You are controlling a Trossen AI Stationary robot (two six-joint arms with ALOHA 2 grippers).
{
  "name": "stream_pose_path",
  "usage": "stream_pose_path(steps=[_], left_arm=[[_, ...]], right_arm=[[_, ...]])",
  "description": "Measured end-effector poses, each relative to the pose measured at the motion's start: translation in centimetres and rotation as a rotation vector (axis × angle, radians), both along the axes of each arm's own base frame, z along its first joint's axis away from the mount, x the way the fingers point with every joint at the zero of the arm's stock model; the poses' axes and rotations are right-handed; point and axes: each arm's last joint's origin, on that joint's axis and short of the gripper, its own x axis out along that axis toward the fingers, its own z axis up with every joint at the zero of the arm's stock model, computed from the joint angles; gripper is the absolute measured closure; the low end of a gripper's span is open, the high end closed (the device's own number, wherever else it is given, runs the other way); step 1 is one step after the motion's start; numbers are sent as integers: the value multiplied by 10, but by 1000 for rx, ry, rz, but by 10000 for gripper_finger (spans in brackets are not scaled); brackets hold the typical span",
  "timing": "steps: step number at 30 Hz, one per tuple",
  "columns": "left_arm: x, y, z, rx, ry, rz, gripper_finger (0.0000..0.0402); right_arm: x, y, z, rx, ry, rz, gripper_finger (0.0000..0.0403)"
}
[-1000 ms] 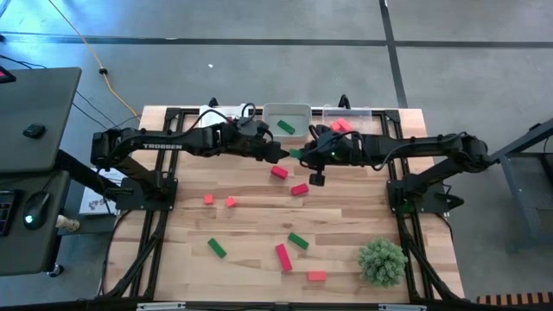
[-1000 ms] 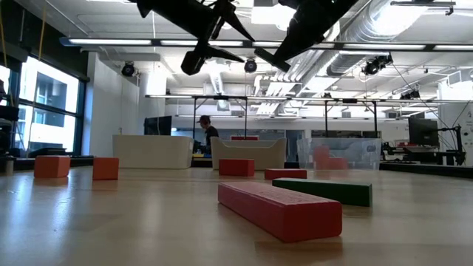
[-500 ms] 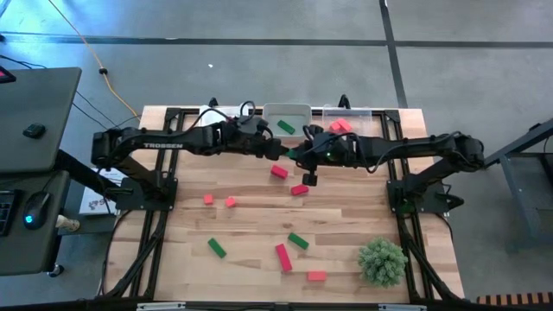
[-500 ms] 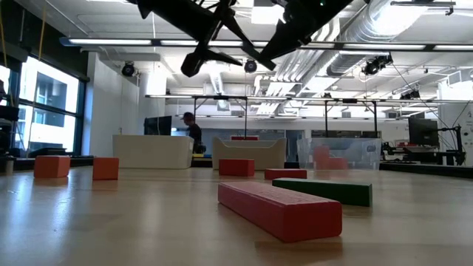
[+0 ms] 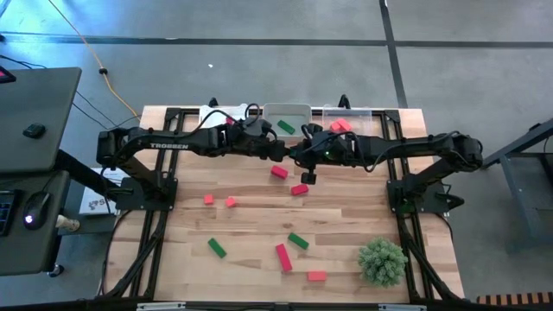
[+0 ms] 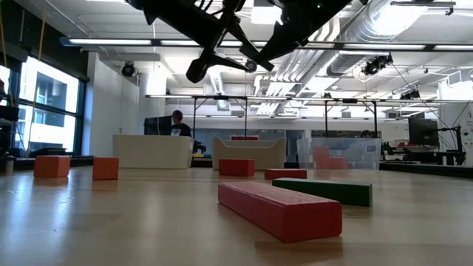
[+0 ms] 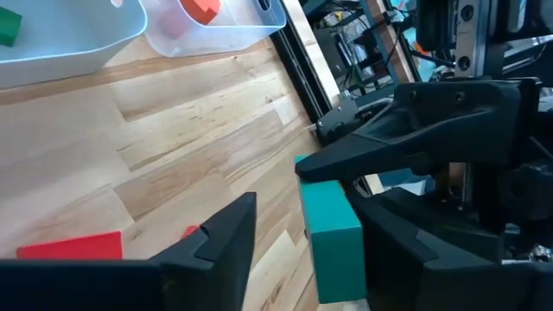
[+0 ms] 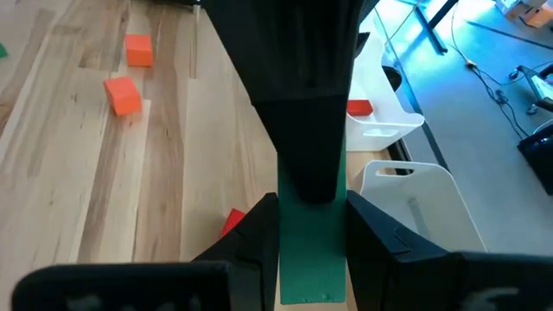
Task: Sort & place blocks by color
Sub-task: Put the top green block into the grey bin
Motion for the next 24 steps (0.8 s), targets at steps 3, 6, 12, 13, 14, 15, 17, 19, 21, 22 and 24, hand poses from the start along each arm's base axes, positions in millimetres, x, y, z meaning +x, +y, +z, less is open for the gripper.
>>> stream_pose_path(steps=[3, 6, 12, 13, 14, 15, 17, 19, 21, 22, 24], left_arm=[[0, 0, 0, 7, -10, 1, 277], [1, 0, 1, 21, -14, -5, 312], [1, 1, 1, 34, -11, -11, 368], [1, 1, 1, 38, -10, -13, 370], [1, 1, 1, 40, -9, -14, 370], [1, 1, 1, 45, -8, -17, 370], [1, 0, 1, 62, -2, -28, 370], [1, 0, 1, 66, 0, -30, 370], [1, 0, 1, 77, 2, -37, 370], [1, 0, 1, 83, 3, -40, 370], [1, 1, 1, 93, 5, -44, 370]], right_arm=[[2, 0, -2, -3, 6, -6, 324], [3, -1, -3, -13, 11, -21, 324], [3, -2, -5, -31, 23, -38, 324], [4, -2, -5, -30, 23, -36, 324], [4, -2, -5, -29, 22, -35, 324], [3, -2, -5, -28, 23, -36, 324], [3, -2, -5, -26, 25, -38, 324], [3, -2, -5, -24, 25, -38, 319], [3, -2, -5, -23, 24, -38, 309], [3, -2, -5, -21, 23, -41, 302], [3, -2, -5, -15, 18, -67, 286]])
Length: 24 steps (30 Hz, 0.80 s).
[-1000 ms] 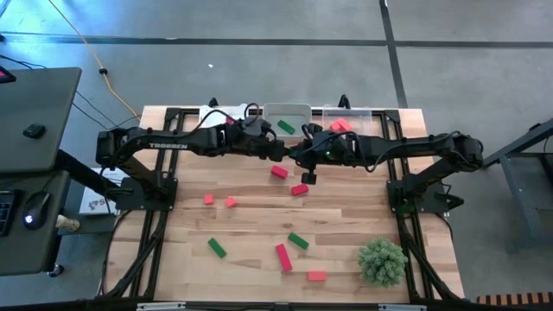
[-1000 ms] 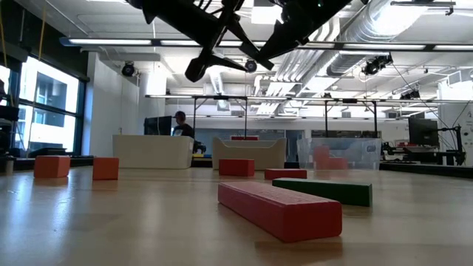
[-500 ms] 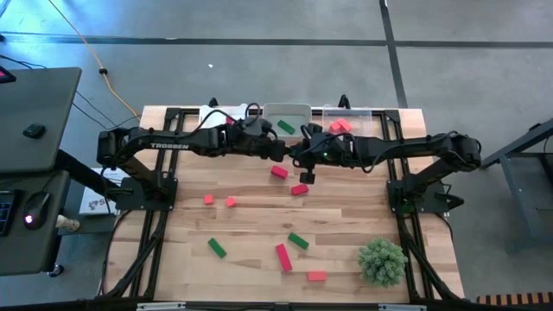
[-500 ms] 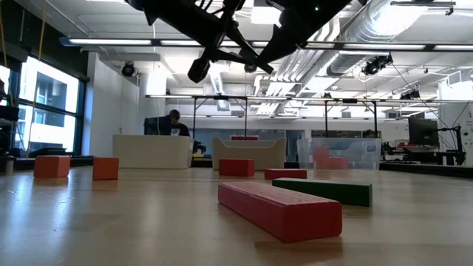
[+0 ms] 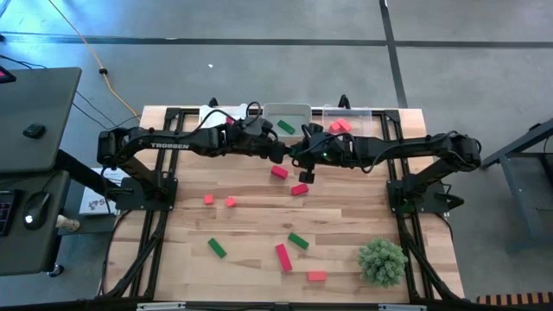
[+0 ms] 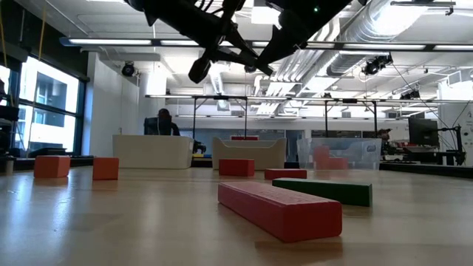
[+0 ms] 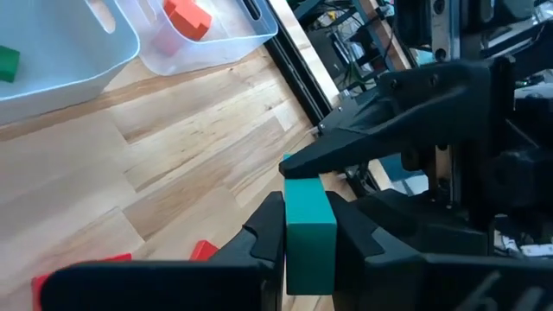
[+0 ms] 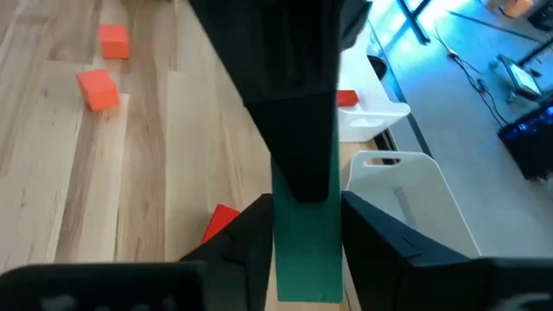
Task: Sort & place blocks by color
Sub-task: Put the top green block into the grey bin
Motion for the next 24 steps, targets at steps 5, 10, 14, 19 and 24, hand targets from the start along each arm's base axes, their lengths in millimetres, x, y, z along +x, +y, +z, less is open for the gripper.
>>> stream_pose_path(steps=[5, 10, 14, 19, 24], left_arm=[[-1, 1, 0, 29, 11, -3, 370], [-2, 7, 0, 58, 22, 9, 370], [-7, 16, -2, 108, 68, 45, 370], [-15, 32, -4, 172, 123, 79, 370], [-25, 49, -7, 219, 192, 93, 369]], right_arm=[[-3, -3, -3, 1, 26, -83, 244], [-6, -6, -3, 3, 42, -116, 219], [-8, -11, 0, -27, 32, -166, 215], [-10, -20, 0, -10, 18, -215, 215], [-11, -30, 0, 49, -20, -280, 215]])
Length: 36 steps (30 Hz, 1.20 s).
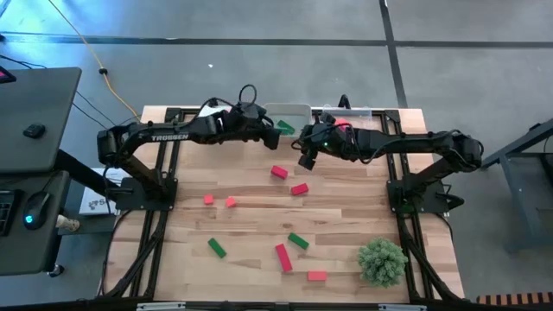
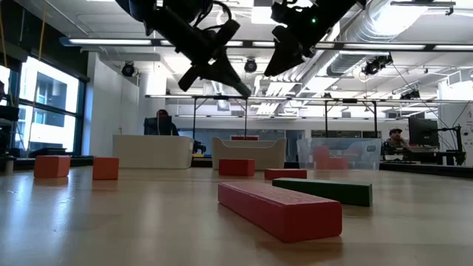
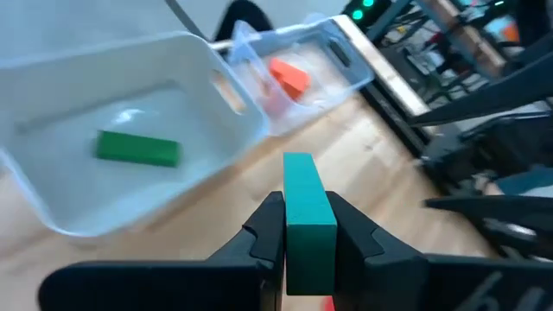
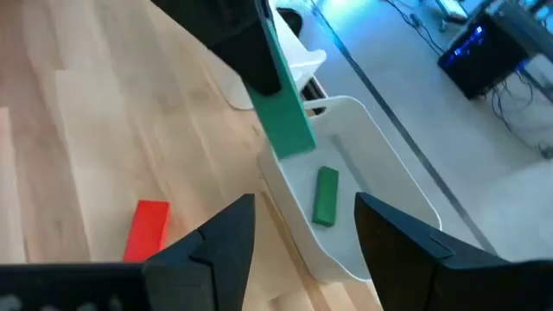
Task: Sort & place blocks by color
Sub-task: Put the top green block into the grey bin
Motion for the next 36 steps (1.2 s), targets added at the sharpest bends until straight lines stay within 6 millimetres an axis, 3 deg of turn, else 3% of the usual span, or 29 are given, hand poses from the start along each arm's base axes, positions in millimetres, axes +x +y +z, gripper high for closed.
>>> stream_pose_path(steps=[12, 21, 27, 36], left_arm=[[-25, 46, -5, 201, 157, -28, 368], [-20, 72, -30, 333, 277, -98, 367], [-13, 77, -55, 322, 343, -154, 367], [-7, 80, -77, 299, 397, -199, 367]], right_arm=[[-3, -19, 2, 131, -138, -174, 215], [-2, -26, 5, 148, -212, -217, 215], [-3, -26, 5, 163, -244, -272, 215], [-3, -26, 5, 170, -252, -282, 214]])
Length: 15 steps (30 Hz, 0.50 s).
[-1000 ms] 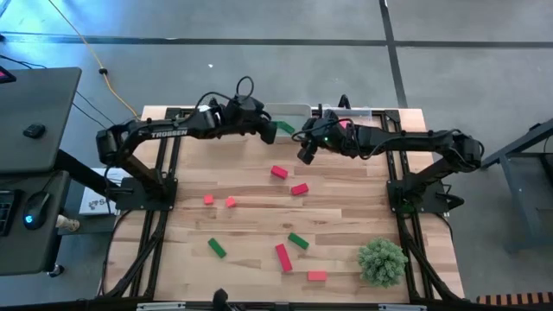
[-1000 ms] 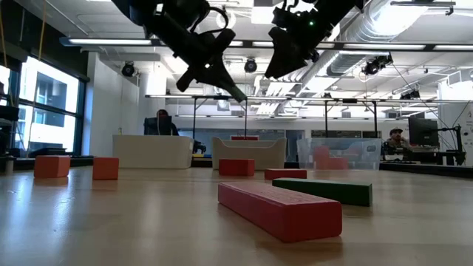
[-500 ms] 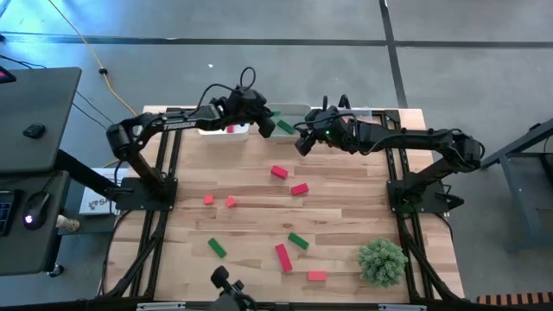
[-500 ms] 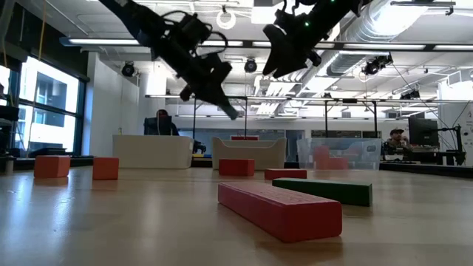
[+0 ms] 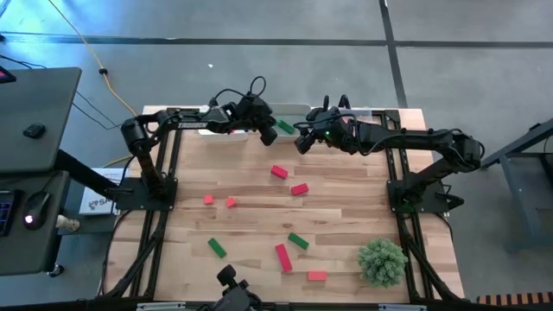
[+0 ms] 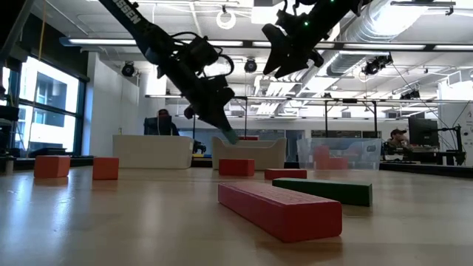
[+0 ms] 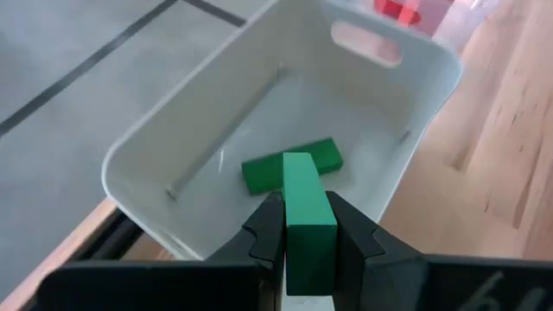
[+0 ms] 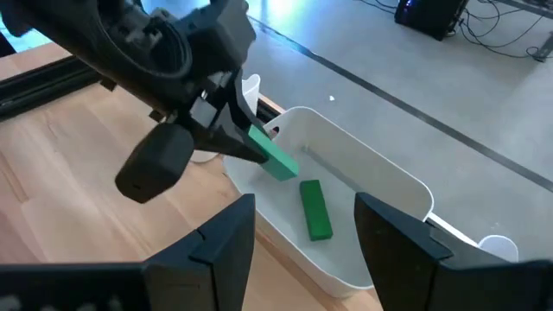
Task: Sort & place blocks by color
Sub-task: Put the top green block into the grey bin
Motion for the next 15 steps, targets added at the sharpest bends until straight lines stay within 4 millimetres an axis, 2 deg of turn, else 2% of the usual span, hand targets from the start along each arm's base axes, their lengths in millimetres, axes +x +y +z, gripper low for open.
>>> stream_pose_path(steps=[15], left_arm=[[2, 2, -19, -40, 50, 0, 362]], right_arm=[[0, 0, 0, 17, -16, -11, 214]])
